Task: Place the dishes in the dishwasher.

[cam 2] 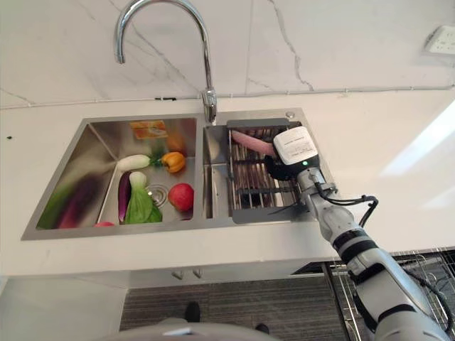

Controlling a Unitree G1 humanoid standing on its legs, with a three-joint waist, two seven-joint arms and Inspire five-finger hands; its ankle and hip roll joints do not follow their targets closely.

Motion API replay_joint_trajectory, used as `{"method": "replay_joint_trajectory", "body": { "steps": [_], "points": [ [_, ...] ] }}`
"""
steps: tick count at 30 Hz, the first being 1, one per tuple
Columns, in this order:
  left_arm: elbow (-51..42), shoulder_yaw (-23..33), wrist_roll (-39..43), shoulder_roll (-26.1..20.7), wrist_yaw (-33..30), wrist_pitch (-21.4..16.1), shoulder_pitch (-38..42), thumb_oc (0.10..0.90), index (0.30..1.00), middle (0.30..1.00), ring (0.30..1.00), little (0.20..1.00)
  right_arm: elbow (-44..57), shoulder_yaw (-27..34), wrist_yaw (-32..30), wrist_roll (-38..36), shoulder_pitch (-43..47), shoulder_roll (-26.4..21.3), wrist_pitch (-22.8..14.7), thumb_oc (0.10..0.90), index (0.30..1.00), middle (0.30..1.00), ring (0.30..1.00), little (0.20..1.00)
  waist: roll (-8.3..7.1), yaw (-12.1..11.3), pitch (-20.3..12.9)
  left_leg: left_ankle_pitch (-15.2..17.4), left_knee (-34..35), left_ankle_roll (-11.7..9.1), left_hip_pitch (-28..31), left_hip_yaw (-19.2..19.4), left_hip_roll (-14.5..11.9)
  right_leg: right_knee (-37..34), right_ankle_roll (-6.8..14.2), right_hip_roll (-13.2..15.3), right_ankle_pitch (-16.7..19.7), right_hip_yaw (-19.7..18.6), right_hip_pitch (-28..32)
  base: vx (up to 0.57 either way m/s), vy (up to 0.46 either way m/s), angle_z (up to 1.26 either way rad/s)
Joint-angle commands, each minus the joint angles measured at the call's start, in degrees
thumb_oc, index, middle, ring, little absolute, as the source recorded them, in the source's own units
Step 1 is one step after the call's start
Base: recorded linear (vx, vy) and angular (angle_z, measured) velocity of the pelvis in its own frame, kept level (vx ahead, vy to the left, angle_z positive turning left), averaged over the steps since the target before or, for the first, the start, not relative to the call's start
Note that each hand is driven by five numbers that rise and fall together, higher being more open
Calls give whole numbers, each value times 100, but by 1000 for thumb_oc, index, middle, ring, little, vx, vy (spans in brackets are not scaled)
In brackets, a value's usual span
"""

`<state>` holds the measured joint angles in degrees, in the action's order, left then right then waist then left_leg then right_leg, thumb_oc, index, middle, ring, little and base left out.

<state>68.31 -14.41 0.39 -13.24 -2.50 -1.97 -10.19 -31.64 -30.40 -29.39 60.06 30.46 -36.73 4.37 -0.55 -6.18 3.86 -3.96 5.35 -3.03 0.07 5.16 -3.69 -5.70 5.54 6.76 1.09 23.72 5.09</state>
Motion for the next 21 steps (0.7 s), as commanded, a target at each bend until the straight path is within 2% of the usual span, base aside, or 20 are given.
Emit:
{"method": "replay_joint_trajectory", "body": {
  "steps": [1,12,17,18,21],
  "points": [
    [105,-508,-139,123,-55,-168,468,800,900,900,900,900,244,189,-441,-335,839,-182,149,400,300,300,300,300,-66,-234,-113,476,-35,-109,453,44,-350,70,457,403,-16,-129,71,0,0,0],
    [95,-481,-138,129,-126,-151,458,800,900,900,900,900,870,499,-552,-605,806,-248,51,400,300,300,300,300,-64,-191,-138,516,-35,-100,552,71,-358,70,435,375,-42,-160,122,0,0,0],
    [85,-484,-137,141,-170,-124,476,800,900,900,900,900,1134,857,-713,-1091,698,-100,-70,400,300,300,300,300,-50,-157,-149,531,-35,-93,578,82,-353,70,427,365,-48,-188,132,0,0,0],
    [73,-488,-134,129,-210,-110,487,800,900,900,900,900,1294,1141,-827,-1558,603,10,-200,400,300,300,300,300,-51,-151,-155,535,-35,-89,598,90,-354,70,419,361,-49,-200,147,0,0,0],
    [71,-475,-128,128,-245,-93,488,800,900,900,900,900,1404,1364,-876,-1947,520,107,-296,400,300,300,300,300,-51,-142,-164,544,-35,-87,615,103,-356,70,408,357,-55,-210,163,0,0,0]
  ]
}}
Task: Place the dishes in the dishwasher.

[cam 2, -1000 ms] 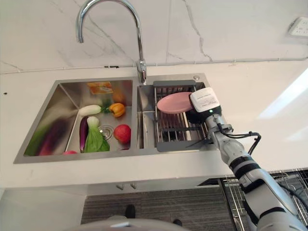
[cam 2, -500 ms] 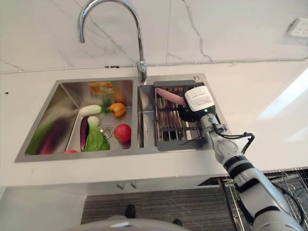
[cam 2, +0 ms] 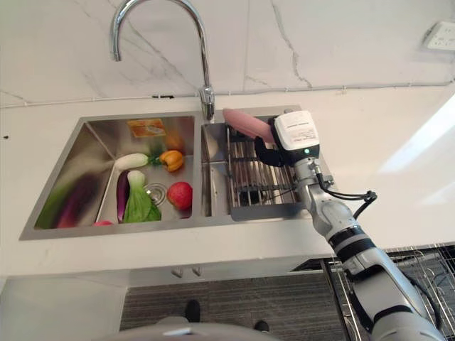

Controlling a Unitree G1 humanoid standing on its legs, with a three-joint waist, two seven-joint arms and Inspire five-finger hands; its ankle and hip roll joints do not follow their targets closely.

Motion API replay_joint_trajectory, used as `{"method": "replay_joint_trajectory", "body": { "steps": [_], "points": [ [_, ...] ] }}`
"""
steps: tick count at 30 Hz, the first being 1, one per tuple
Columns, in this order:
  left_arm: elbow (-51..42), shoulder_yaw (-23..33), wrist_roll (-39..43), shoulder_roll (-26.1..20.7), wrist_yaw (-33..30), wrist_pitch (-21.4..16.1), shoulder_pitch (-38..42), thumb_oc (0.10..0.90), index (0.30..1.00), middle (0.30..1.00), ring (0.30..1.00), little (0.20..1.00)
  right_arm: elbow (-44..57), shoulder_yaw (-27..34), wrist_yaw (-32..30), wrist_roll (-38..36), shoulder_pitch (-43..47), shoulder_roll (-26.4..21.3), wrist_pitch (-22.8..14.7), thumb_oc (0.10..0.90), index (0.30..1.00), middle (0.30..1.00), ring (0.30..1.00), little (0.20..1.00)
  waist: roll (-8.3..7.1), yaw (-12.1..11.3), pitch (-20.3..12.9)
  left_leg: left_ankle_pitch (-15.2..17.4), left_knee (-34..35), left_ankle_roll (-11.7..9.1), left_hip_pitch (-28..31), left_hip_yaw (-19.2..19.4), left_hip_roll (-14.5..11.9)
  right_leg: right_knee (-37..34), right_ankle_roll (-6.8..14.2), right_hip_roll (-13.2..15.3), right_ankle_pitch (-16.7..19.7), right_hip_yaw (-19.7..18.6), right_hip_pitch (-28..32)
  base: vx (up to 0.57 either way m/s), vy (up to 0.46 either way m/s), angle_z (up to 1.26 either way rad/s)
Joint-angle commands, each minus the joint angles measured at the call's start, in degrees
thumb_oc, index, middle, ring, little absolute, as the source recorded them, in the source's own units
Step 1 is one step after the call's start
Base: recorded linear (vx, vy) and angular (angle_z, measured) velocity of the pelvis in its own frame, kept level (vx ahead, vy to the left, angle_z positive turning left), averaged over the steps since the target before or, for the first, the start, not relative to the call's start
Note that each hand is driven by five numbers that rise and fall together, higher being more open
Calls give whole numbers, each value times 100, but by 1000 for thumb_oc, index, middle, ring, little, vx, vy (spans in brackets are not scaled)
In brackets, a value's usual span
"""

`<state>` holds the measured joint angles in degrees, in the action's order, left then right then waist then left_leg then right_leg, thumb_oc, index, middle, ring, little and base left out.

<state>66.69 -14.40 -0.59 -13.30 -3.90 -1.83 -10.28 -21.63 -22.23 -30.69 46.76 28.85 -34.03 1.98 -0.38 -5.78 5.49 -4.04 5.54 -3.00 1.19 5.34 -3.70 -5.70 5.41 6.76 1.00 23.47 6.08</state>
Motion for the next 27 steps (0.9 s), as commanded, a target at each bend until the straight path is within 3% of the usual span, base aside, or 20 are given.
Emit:
{"method": "replay_joint_trajectory", "body": {
  "steps": [1,10,13,14,16,27],
  "points": [
    [234,-475,-29,134,-106,-108,497,800,900,900,900,900,403,547,-747,-617,681,-163,-57,400,300,300,300,300,-68,-182,-327,552,-54,-90,503,85,-355,70,421,356,-47,-186,64,0,0,0],
    [201,-426,22,146,-198,-43,523,800,900,900,900,900,521,1321,-946,-2048,316,338,-288,400,300,300,300,300,-62,-138,-350,565,-54,-82,561,92,-352,70,391,336,-54,-230,99,0,-2,-1],
    [211,-384,65,159,-249,12,554,800,900,900,900,900,394,1622,-1037,-3026,165,713,-433,400,300,300,300,300,-61,-118,-354,567,-54,-81,582,99,-347,70,379,329,-43,-261,100,-1,-5,-1],
    [211,-384,65,159,-249,12,554,800,900,900,900,900,394,1622,-1037,-3026,165,713,-433,400,300,300,300,300,-61,-118,-354,567,-54,-81,582,99,-347,70,379,329,-43,-261,100,-5,-11,-4],
    [214,-354,120,183,-289,95,608,800,900,900,900,900,223,1815,-995,-4071,69,1038,-554,400,300,300,300,300,-45,-90,-360,574,-54,-79,594,99,-331,70,365,319,-39,-297,87,-15,-3,-6],
    [187,-388,114,202,-335,176,621,800,900,900,900,900,-273,1837,-818,-5100,-57,1472,-702,400,300,300,300,300,-20,-119,-346,572,-54,-83,592,77,-297,70,354,334,-24,-282,105,-3,-1,-3]
  ]
}}
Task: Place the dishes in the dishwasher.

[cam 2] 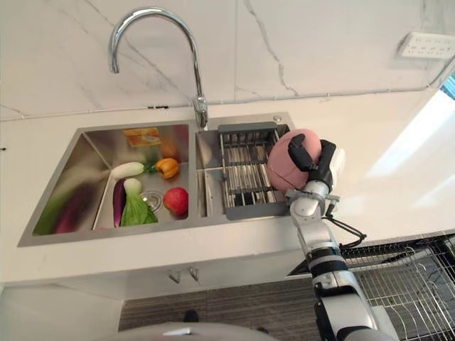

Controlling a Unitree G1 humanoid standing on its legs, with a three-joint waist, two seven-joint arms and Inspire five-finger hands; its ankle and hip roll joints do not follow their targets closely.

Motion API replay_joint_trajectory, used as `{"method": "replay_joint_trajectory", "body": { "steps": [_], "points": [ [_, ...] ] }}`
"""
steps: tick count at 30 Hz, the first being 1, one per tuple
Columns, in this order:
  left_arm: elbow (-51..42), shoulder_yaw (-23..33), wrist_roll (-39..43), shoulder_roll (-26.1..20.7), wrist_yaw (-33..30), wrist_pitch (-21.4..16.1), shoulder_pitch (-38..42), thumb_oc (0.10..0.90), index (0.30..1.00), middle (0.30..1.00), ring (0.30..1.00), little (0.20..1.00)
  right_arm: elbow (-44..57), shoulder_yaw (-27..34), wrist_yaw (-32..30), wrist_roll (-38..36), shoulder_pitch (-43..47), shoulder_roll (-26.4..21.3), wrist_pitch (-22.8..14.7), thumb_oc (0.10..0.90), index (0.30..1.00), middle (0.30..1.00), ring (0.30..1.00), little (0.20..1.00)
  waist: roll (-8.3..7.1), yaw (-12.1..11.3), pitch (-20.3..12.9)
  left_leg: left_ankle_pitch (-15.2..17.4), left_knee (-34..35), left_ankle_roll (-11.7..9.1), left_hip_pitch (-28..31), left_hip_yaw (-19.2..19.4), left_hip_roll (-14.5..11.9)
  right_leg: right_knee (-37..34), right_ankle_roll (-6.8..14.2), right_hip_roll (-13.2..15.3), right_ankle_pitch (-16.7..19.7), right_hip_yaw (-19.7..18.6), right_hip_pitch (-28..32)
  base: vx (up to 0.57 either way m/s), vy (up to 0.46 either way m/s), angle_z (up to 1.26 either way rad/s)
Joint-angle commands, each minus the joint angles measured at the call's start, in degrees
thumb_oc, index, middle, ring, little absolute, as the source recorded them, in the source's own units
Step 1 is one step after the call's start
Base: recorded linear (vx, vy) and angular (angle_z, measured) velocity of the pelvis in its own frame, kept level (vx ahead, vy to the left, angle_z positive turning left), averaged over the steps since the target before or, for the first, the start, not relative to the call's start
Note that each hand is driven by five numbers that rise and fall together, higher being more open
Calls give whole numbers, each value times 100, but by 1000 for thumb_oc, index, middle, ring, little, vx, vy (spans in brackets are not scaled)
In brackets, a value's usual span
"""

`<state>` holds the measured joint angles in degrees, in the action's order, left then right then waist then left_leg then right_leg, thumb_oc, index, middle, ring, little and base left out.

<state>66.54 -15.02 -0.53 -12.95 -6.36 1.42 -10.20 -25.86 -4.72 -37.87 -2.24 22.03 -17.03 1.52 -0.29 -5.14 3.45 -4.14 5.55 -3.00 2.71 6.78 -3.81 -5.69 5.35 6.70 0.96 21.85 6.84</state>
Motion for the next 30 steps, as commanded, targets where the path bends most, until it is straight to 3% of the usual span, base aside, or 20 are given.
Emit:
{"method": "replay_joint_trajectory", "body": {
  "steps": [1,7,18,30],
  "points": [
    [205,-326,114,170,-94,-141,613,800,900,900,900,900,130,80,-93,-287,633,-192,-680,400,300,300,300,300,-25,-186,-140,581,-55,-84,437,-73,-286,69,358,341,-19,-114,29,0,0,0],
    [235,-334,113,175,-121,-94,618,800,900,900,900,900,77,73,-81,-738,676,-3,-845,400,300,300,300,300,-21,-205,-128,574,-55,-86,419,-109,-279,69,354,346,-18,-92,31,0,0,0],
    [368,-317,201,207,-220,17,663,800,900,900,900,900,514,307,-106,-2136,886,377,-1508,400,300,300,300,300,-3,-215,-137,574,-55,-88,408,-159,-247,69,349,373,14,-53,26,-6,3,4],
    [475,-268,178,253,-293,73,703,800,900,900,900,900,1585,522,-213,-2450,845,410,-1744,400,300,300,300,300,23,-103,-161,609,-55,-64,433,-90,-195,69,363,421,65,-126,-14,-1,1,0]
  ]
}}
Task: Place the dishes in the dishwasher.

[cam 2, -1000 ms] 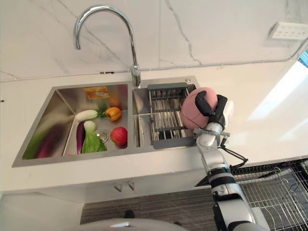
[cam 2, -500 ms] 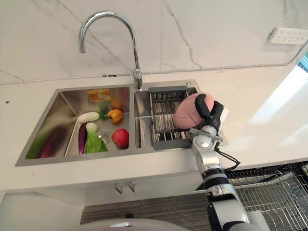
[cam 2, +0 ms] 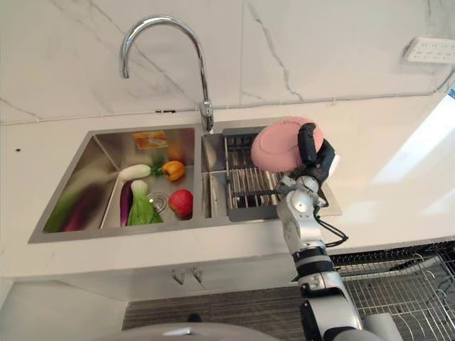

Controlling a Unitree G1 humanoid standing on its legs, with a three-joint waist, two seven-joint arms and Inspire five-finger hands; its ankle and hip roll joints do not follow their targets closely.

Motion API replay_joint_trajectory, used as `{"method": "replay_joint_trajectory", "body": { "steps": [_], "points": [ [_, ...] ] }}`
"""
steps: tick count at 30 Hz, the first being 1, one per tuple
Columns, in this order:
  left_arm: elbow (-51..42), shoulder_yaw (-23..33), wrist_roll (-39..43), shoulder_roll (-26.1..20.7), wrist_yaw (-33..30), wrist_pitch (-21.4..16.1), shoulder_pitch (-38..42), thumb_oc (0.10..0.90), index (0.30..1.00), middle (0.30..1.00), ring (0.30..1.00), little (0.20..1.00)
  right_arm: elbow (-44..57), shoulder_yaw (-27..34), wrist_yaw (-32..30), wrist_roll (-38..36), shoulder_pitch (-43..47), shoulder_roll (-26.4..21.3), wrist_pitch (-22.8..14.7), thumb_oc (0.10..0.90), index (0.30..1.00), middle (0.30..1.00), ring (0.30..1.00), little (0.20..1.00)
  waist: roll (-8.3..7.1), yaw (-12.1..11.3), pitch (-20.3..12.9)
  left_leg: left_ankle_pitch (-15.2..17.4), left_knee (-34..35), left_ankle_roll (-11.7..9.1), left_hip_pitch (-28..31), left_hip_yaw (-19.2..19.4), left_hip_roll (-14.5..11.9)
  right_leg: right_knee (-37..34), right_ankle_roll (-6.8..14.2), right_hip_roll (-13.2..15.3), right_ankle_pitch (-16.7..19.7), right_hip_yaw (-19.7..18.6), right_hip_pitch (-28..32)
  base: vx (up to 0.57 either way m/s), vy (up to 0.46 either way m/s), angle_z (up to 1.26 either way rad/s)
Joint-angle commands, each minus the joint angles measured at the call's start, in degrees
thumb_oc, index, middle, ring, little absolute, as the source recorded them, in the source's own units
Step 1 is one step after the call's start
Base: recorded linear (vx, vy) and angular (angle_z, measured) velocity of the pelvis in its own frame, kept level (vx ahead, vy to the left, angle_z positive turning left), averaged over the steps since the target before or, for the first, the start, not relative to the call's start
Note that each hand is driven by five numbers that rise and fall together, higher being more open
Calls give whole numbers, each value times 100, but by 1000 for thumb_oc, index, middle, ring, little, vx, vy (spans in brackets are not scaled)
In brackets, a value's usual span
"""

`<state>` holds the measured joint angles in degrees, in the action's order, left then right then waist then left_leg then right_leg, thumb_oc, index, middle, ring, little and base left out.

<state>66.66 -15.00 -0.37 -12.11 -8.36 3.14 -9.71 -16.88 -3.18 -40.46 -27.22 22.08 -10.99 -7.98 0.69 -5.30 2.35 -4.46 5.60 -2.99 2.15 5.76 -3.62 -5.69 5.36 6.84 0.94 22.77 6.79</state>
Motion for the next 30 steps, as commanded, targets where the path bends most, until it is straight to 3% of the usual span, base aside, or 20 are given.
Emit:
{"method": "replay_joint_trajectory", "body": {
  "steps": [1,9,16,18,19,21,22,23,24,25,26,27,29,30],
  "points": [
    [463,-270,163,168,-93,-99,654,800,900,900,900,900,688,368,47,49,840,-195,-794,400,300,300,300,300,-76,-87,-51,640,-60,-65,489,12,-214,69,362,407,67,-219,-8,0,0,0],
    [532,-209,137,209,-149,-55,722,800,900,900,900,900,1547,552,-16,62,628,-221,-866,400,300,300,300,300,-88,57,-38,666,-60,-27,507,24,-157,78,378,450,119,-249,3,-17,33,0],
    [578,-140,102,293,-143,-33,771,800,900,900,900,900,2271,1183,-127,259,110,-487,-826,400,300,300,300,300,-125,351,2,783,-60,142,523,174,43,416,533,688,241,-378,-277,-41,139,-8],
    [591,-107,91,314,-120,-82,828,800,900,900,900,900,2331,1531,-187,296,-104,-575,-828,400,300,300,300,300,-164,533,104,850,-60,225,523,304,168,628,658,858,473,-534,-538,-87,205,-19],
    [596,-108,91,313,-120,-84,835,800,900,900,900,900,2337,1536,-187,298,-104,-572,-824,400,300,300,300,300,-173,506,102,849,-60,238,517,329,185,644,671,874,480,-568,-569,-84,138,-26],
    [617,-53,102,341,-117,-124,900,800,900,900,900,900,2340,1697,-227,341,-141,-625,-766,400,300,300,300,300,-229,618,212,913,-60,306,481,523,323,675,870,1110,1045,-671,-872,-176,147,-52],
    [659,20,95,330,-117,-147,896,800,900,900,900,900,2246,1721,-252,310,-79,-629,-746,400,300,300,300,300,-241,654,286,928,-60,287,414,790,308,546,964,1333,1510,-489,-1131,-272,86,-71],
    [696,88,90,306,-126,-143,899,800,900,900,900,900,2170,1710,-258,268,-38,-616,-767,400,300,300,300,300,-235,586,306,906,-60,266,355,1017,244,424,964,1455,1652,-246,-1268,-249,53,-103],
    [733,156,60,277,-123,-122,895,800,900,900,900,900,2106,1716,-237,247,-25,-618,-752,400,300,300,300,300,-193,535,311,917,-60,248,341,1200,156,321,964,1498,1633,-1,-1268,-113,27,-180],
    [734,158,58,278,-122,-122,897,800,900,900,900,900,2100,1716,-235,244,-21,-621,-754,400,300,300,300,300,-186,528,315,923,-60,243,349,1207,147,311,964,1486,1637,-4,-1260,-119,39,-201],
    [805,265,9,190,-149,-82,880,800,900,900,900,900,2012,1716,-235,211,-13,-622,-758,400,300,300,300,300,-174,484,334,890,-60,268,329,1431,68,367,945,1575,1446,361,-1165,-82,14,-156],
    [806,268,7,189,-148,-83,882,800,900,900,900,900,2004,1714,-233,209,-8,-622,-763,400,300,300,300,300,-174,483,341,893,-60,265,337,1434,65,382,944,1574,1434,357,-1165,-91,21,-69],
    [885,474,20,72,-190,-55,824,800,900,900,900,900,1861,1800,-213,251,5,-726,-771,400,300,300,300,300,-134,390,303,902,-61,296,290,1604,-43,830,908,1560,994,525,-828,-130,20,-65],
    [886,475,19,71,-190,-58,824,800,900,900,900,900,1846,1800,-207,247,12,-729,-778,400,300,300,300,300,-140,384,309,905,-60,295,300,1611,-39,885,908,1576,954,507,-848,-180,19,-69]
  ]
}}
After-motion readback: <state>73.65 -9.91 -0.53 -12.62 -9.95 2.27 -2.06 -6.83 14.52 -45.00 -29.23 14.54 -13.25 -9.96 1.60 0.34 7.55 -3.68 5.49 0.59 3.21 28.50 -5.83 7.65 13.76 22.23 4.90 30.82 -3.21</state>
